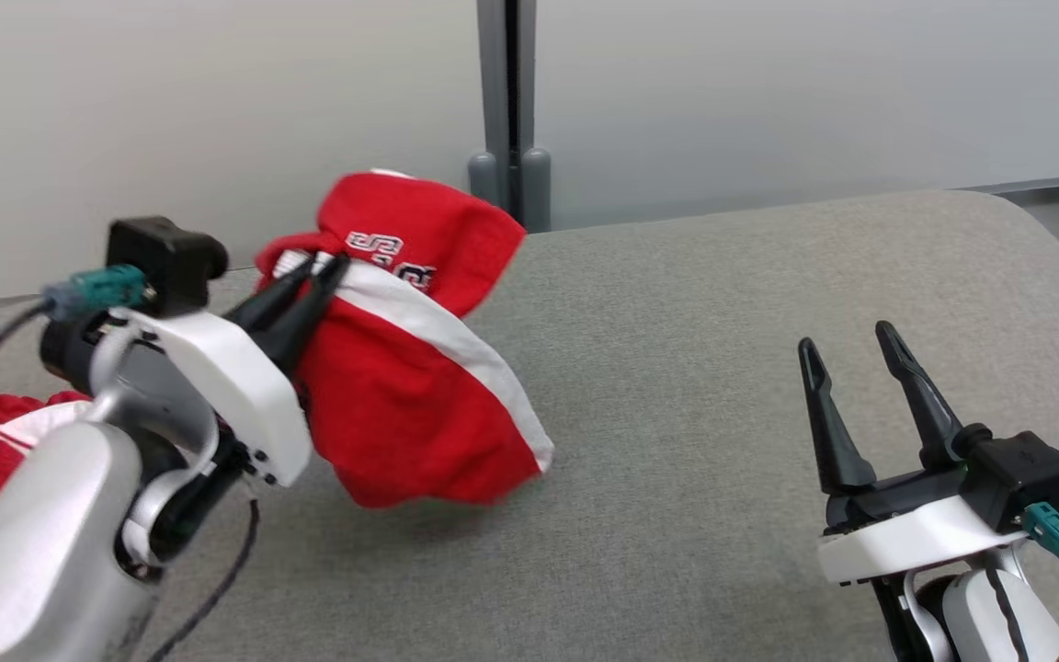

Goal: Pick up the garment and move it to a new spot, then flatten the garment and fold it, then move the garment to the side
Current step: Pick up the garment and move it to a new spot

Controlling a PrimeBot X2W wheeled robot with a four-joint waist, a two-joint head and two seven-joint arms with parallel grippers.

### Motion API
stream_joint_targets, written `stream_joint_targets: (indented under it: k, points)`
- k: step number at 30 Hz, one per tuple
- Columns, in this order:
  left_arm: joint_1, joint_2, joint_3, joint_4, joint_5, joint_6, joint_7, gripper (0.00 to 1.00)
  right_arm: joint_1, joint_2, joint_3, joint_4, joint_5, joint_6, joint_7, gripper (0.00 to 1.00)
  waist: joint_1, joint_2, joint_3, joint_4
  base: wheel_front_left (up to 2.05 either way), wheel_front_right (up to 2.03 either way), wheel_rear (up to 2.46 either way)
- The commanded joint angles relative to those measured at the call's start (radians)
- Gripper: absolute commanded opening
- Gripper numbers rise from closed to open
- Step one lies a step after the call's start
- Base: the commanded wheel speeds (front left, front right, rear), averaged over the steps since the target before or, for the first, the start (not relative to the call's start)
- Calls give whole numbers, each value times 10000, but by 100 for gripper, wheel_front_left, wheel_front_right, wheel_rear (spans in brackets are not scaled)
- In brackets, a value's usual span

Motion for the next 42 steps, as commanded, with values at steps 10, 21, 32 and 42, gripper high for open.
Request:
stream_joint_targets:
  k: [10, 21, 32, 42]
  points:
    - [924, -1863, -1011, 915, 1031, 461, -2443, 0, -139, -223, 102, -6, 226, 17, -51, 100, 0, 0, 383, -1118, 0, 0, 0]
    - [351, -3244, -2101, 4824, 1857, -196, -4416, 100, -267, -283, 244, 51, 258, 15, -51, 100, 0, 0, 720, -1193, 0, 0, 0]
    - [89, -3173, -1898, 5508, 1878, -217, -5634, 100, 59, -341, 157, 122, 288, 15, -51, 100, 0, 0, 277, -532, 0, 0, 0]
    - [1518, -2083, -642, 3547, 1561, 968, -6069, 100, 323, -432, 19, 183, 284, 15, -51, 100, 0, 0, -3, 100, 0, 0, 0]
